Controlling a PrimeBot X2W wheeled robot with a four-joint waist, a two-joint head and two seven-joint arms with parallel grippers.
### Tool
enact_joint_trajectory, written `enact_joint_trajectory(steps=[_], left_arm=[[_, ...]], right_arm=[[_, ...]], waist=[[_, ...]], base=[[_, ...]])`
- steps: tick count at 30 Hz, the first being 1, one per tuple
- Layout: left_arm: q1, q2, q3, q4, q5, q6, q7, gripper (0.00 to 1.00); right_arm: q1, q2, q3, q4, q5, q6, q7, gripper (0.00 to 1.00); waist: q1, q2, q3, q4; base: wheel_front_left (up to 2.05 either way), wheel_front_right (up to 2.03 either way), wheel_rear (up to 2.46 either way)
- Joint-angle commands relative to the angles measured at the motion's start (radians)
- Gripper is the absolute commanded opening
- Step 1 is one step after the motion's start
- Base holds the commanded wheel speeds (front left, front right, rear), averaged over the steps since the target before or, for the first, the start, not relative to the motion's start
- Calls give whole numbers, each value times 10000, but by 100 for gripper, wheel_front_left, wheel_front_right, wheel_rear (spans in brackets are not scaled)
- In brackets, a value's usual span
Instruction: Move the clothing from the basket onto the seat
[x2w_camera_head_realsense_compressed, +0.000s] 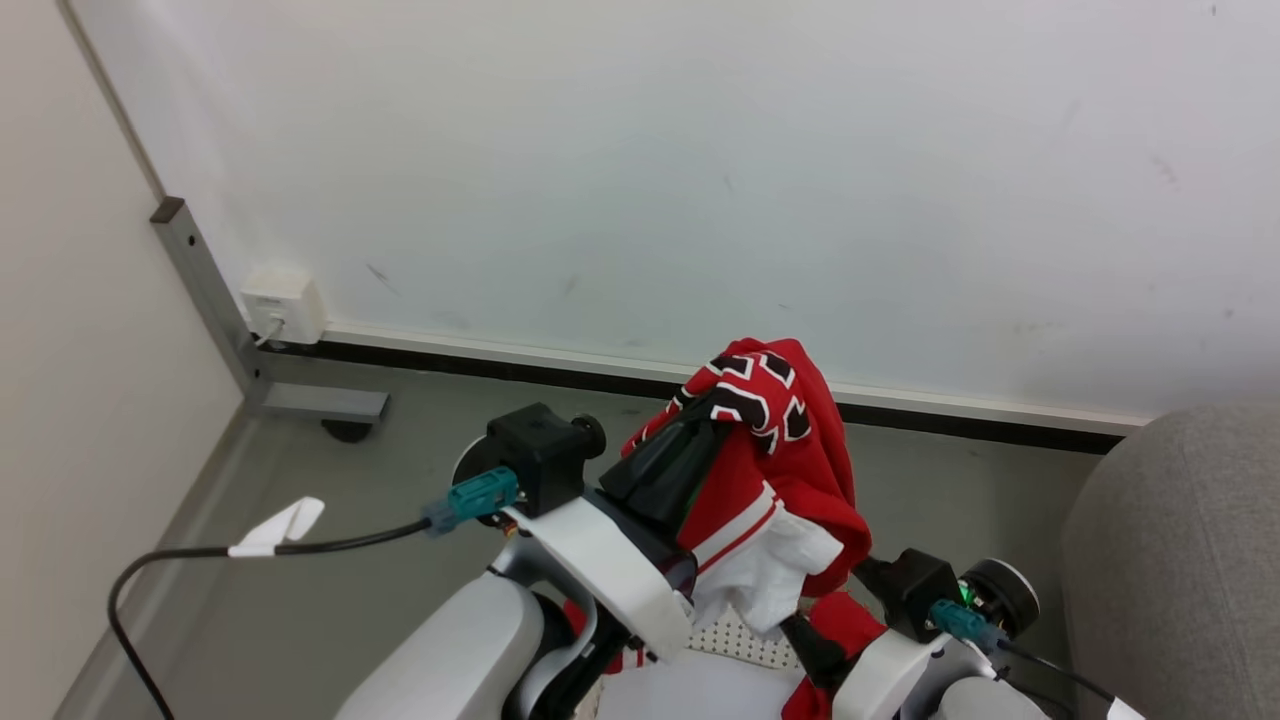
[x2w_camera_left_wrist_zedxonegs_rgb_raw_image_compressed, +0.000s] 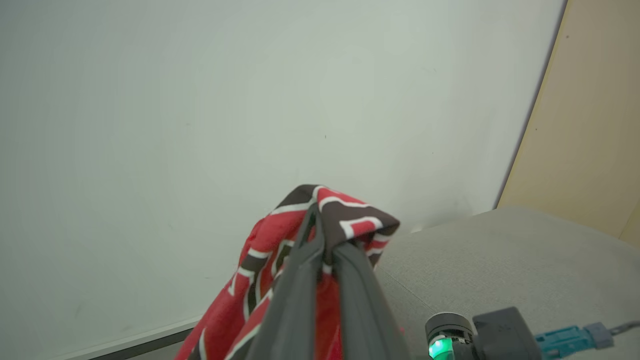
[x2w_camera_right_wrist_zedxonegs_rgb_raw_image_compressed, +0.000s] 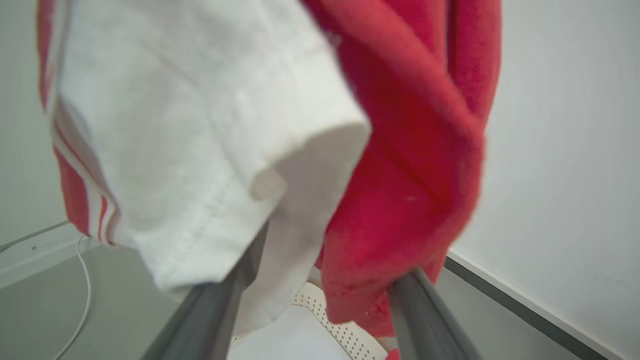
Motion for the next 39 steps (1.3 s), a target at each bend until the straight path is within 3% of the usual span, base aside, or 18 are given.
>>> enact_joint_trajectory(steps=[1,6,7,8,9,27,31,32,33,34,35,39], left_arm=[[128,16,-61,-75,6,-50,56,0],[208,49,-189,-53,-27,-30,145,0],[220,55,-197,-41,-42,-29,153,0],[239,61,-211,-36,-61,-33,153,0],[258,67,-226,-27,-75,-35,152,0],[535,378,-88,132,-220,222,30,0],[582,409,-79,250,-290,191,-22,0],[593,386,-125,250,-327,158,0,5],[601,365,-153,238,-356,154,7,28],[607,357,-181,216,-367,129,13,76],[624,346,-211,189,-401,86,18,100],[744,365,-396,151,-406,-17,5,100]], right_arm=[[-246,68,-161,-82,-23,-21,-50,100],[-176,182,-571,-654,-379,-21,-49,100],[-77,208,-632,-770,-432,-21,-48,92],[18,220,-653,-850,-495,-21,-49,16],[89,234,-655,-902,-526,-21,-49,0],[689,157,-1485,-1878,-522,-21,-52,0],[1020,157,-2319,-2367,-373,-21,-53,0],[1185,180,-2619,-2560,-370,-21,-53,0],[1381,213,-2934,-2780,-352,-21,-53,0],[1553,235,-3164,-2978,-399,-21,-53,0],[1708,258,-3371,-3174,-490,-21,-51,0],[2039,282,-3888,-3870,-641,-21,-53,0]], waist=[[0,-1,-44,177],[0,-1,-57,335],[0,-1,-62,362],[0,-1,-69,386],[0,-1,-77,405],[0,-1,59,-20],[0,-1,115,-146],[0,-1,140,-178],[0,-1,171,-227],[0,-1,204,-295],[0,-1,234,-379],[0,-1,314,-832]], base=[[0,0,0],[0,0,0],[0,0,0],[0,0,0],[0,0,0],[0,0,0],[0,0,0],[0,0,0],[0,0,0],[0,0,0],[0,0,0],[0,0,0]])
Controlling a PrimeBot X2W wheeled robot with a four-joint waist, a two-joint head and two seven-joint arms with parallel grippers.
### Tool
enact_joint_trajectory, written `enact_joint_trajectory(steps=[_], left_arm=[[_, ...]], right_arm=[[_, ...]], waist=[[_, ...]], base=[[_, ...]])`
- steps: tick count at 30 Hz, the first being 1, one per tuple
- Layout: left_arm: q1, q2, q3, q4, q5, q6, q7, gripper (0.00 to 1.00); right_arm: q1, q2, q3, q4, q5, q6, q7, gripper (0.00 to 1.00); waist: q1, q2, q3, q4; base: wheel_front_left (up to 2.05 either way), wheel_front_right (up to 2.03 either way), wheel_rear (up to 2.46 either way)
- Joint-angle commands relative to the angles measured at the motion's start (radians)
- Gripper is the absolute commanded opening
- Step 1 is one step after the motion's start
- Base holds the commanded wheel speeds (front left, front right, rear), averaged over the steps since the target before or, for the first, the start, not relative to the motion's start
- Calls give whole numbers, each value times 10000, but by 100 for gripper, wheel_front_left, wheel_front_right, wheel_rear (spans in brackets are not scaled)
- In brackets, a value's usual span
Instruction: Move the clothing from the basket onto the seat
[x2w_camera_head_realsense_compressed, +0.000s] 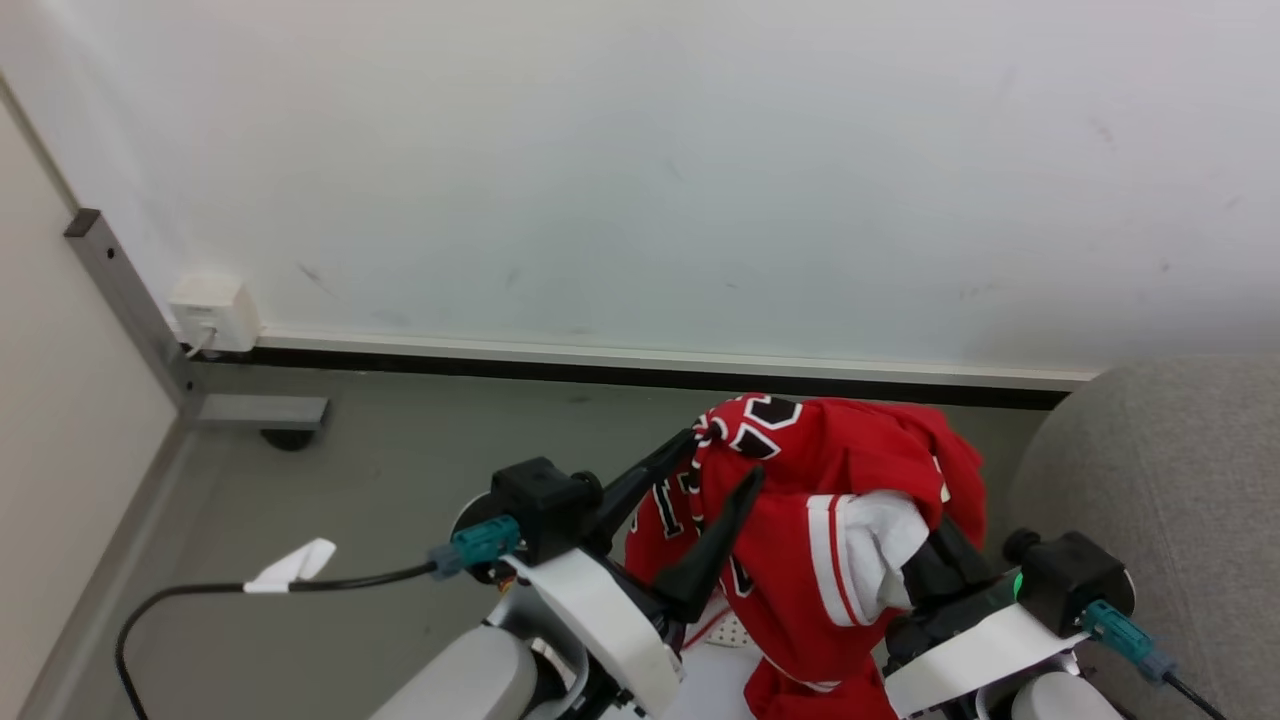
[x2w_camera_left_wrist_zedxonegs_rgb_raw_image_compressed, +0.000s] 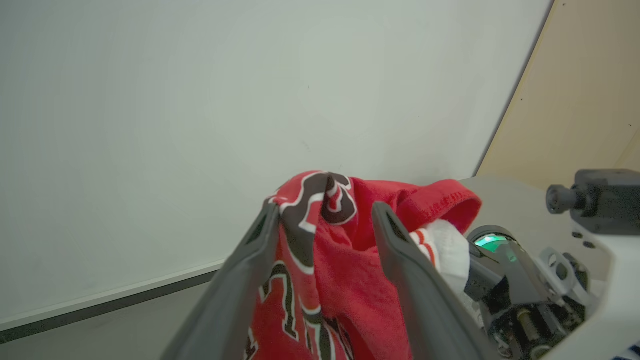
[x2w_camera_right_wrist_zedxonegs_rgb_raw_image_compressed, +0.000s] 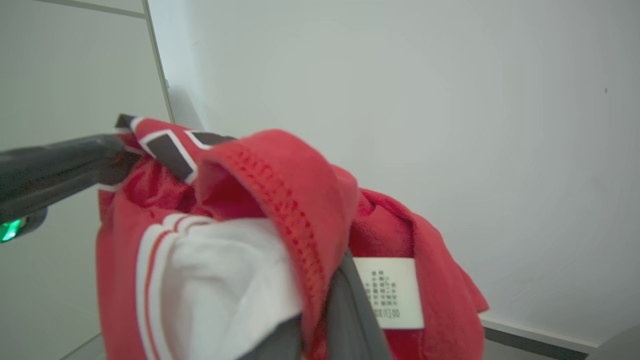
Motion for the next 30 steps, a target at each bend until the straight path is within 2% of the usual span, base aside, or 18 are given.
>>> enact_joint_trajectory(steps=[1,8,14,23,30], left_arm=[[192,52,-60,-11,-113,-48,-40,100],[585,-231,-903,81,232,-258,-332,100],[609,-331,-1225,135,479,-325,-731,100],[330,-79,-1308,349,894,-196,-1014,100],[216,69,-1252,628,1039,-156,-1236,100]], right_arm=[[95,-16,-137,-189,0,-21,-36,0],[-44,-206,-804,-656,233,-21,-36,0],[-83,-390,-1466,-932,96,-21,-36,0],[203,-692,-2544,-2013,-173,-21,-36,0],[505,-863,-3058,-2808,-294,-22,-35,0]], waist=[[-1,0,67,-334],[-1,0,231,-1398],[-1,0,465,-2408],[-1,0,806,-4039],[-1,0,952,-4928]], base=[[0,0,0],[0,0,0],[0,0,0],[0,0,0],[0,0,0]])
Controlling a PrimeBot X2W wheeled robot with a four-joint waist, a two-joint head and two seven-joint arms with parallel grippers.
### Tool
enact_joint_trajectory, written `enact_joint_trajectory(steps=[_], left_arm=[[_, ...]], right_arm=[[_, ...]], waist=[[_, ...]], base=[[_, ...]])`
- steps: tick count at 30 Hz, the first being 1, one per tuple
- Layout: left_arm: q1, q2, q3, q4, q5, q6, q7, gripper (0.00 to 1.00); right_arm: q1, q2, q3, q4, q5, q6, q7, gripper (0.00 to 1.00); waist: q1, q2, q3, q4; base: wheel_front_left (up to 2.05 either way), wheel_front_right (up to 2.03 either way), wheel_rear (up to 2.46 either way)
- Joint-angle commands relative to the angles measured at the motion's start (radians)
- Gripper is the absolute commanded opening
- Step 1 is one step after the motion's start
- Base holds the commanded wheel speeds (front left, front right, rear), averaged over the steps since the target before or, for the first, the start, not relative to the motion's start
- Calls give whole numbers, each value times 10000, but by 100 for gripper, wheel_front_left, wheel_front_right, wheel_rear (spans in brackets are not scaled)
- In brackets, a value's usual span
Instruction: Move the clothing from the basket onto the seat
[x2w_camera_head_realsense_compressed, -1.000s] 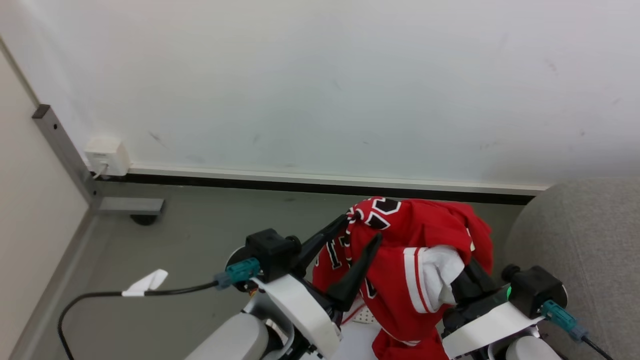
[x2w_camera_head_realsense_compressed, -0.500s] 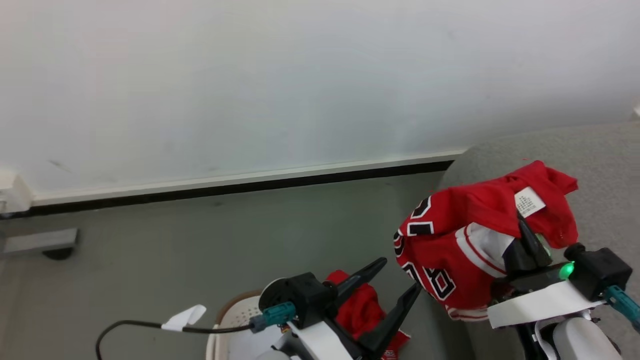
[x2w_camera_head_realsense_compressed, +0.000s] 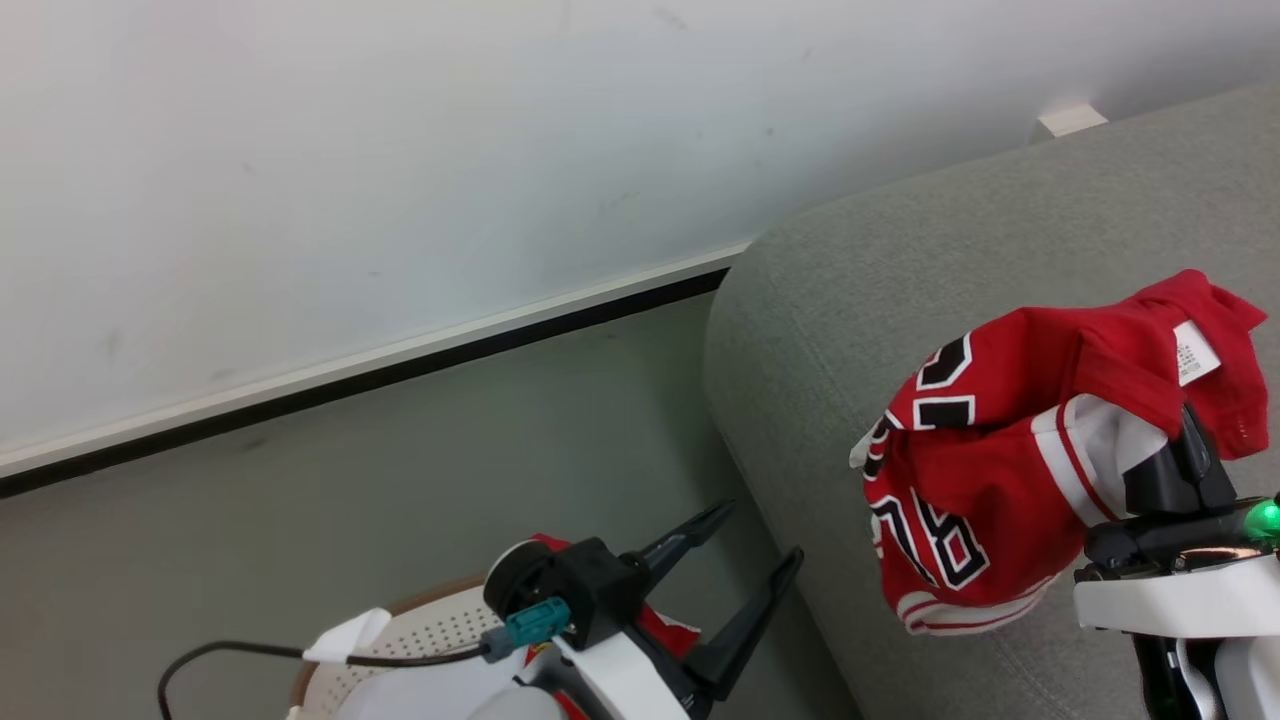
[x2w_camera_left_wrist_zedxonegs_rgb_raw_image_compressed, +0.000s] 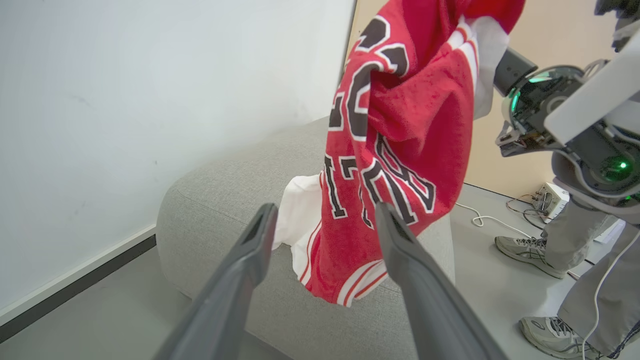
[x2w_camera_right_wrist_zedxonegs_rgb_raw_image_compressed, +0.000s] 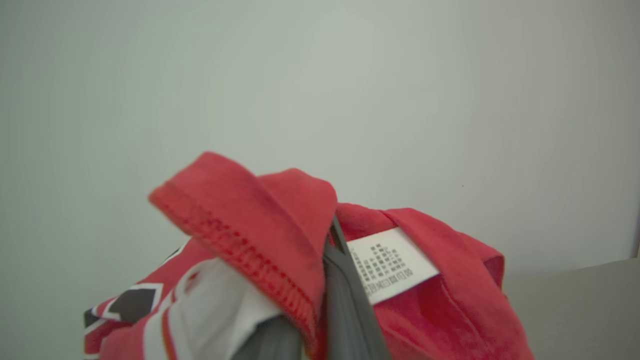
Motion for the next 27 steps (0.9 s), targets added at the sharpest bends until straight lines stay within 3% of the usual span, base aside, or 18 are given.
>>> enact_joint_trajectory(steps=[1,8,16,22,27], left_arm=[[-89,83,32,68,134,14,-101,100],[-151,36,9,215,149,8,-217,100],[-393,154,-30,224,200,-61,-200,100],[-761,436,-12,-69,304,-116,-11,100],[-1141,804,77,-442,364,-167,140,100]], right_arm=[[178,-83,-83,-179,-106,-22,-35,0],[310,-216,-244,-617,-230,-22,-35,0],[-352,-325,-364,-610,-272,-22,-36,0],[-2189,-1032,-330,84,93,-22,328,0],[-4154,-2013,-626,1373,632,-22,740,0]], waist=[[-1,-1,126,-400],[-1,-1,163,-701],[-1,-1,629,-428],[-1,-1,1591,112],[-1,-1,2720,798]], base=[[0,0,0],[0,0,0],[0,0,0],[0,0,0],[0,0,0]])
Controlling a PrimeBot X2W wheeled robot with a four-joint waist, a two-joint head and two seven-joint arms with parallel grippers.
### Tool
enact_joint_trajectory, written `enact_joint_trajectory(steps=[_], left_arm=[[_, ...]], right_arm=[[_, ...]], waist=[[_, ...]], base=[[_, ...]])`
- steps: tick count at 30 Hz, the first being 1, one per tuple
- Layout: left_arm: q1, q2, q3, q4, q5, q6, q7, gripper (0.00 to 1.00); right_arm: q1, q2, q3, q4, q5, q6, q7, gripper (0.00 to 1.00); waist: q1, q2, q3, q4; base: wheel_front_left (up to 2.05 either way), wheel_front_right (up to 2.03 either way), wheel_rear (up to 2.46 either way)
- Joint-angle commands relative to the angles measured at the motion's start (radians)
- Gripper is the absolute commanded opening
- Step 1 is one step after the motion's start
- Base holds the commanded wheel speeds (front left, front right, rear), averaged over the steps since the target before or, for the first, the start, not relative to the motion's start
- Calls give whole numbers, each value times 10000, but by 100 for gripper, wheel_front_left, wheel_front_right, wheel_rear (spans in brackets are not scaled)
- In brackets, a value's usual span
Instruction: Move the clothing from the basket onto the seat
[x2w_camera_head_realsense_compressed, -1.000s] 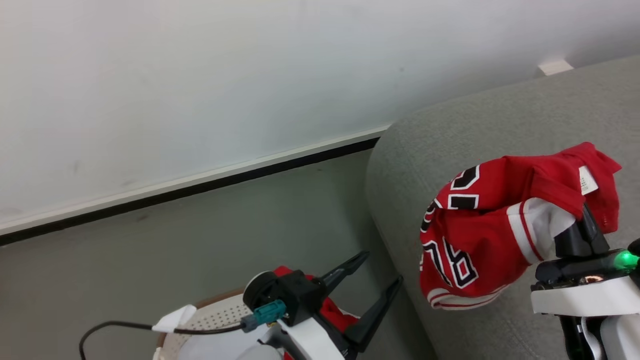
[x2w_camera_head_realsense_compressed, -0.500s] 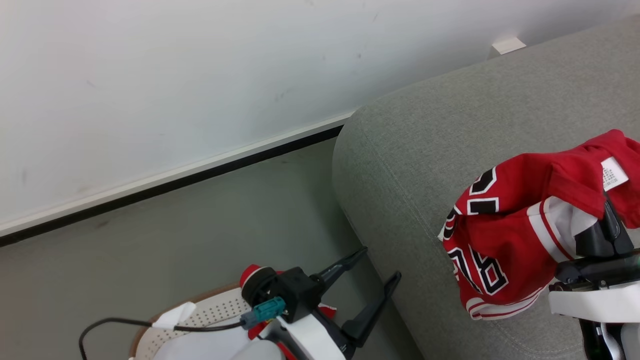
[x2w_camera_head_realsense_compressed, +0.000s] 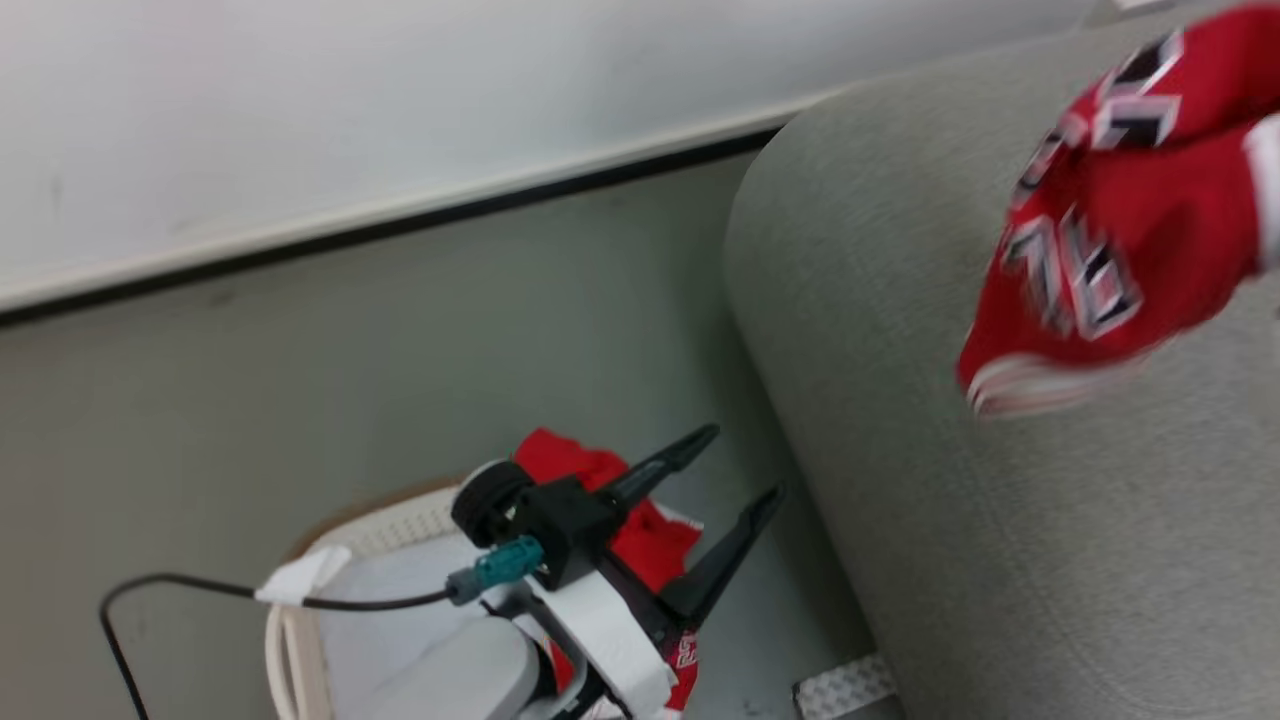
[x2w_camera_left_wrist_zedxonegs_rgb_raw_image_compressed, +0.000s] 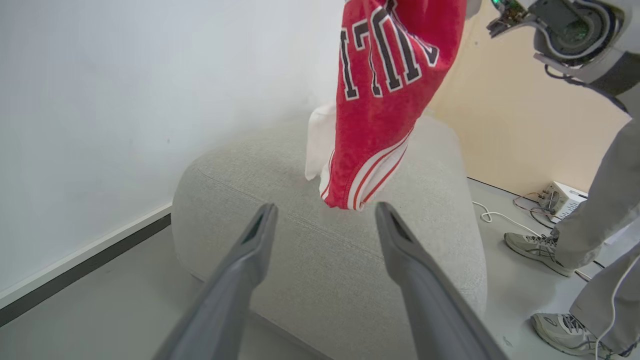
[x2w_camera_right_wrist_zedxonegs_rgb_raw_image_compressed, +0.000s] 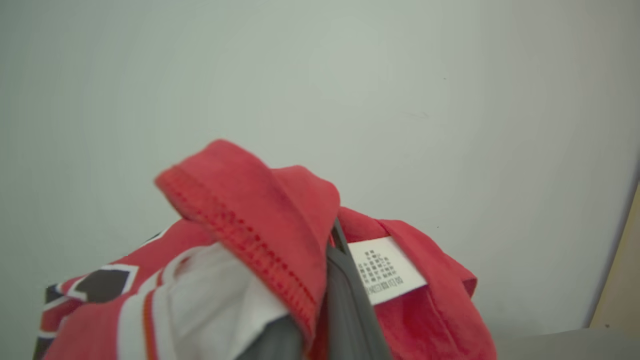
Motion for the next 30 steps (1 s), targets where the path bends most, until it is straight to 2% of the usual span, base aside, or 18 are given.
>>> enact_joint_trajectory(steps=[1,4,9,11,19,23,28,29,30], left_arm=[[-145,155,52,-68,138,-28,37,100],[-331,404,123,-260,165,-70,82,100],[-495,729,282,-478,139,-64,35,100],[-537,790,350,-510,94,-46,-15,100],[-689,871,435,-527,-4,-69,-108,100],[-778,845,457,-509,-8,-29,-125,100],[-804,947,511,-487,-58,8,-165,100],[-783,965,518,-469,-68,18,-176,100],[-754,982,525,-446,-80,35,-188,100]], right_arm=[[-438,-183,-89,217,105,-22,25,0],[-1563,-889,-430,1122,146,-22,153,0],[-2925,-1710,-1192,2244,-554,-22,243,0],[-3203,-1782,-1430,2760,-963,-22,467,0],[-3113,-2008,-1115,5560,-2723,-22,1669,0],[-2749,-1921,-1128,6777,-2886,-22,2051,0],[-2483,-1912,-1156,7639,-2725,-22,1861,0],[-2510,-1913,-1094,7711,-2693,-22,1805,12],[-2524,-1885,-975,7784,-2670,-22,1761,29]], waist=[[-1,-1,828,643],[-1,-1,1431,1072],[-1,-1,2121,1669],[-1,-1,2293,1827],[-1,-1,2608,2091],[-1,-1,2648,2138],[-1,-1,2675,2073],[-1,-1,2650,2034],[-1,-1,2606,1994]], base=[[0,0,0],[0,0,0],[0,0,0],[0,0,0],[0,0,0],[0,0,0],[0,0,0],[0,0,0],[0,0,0]])
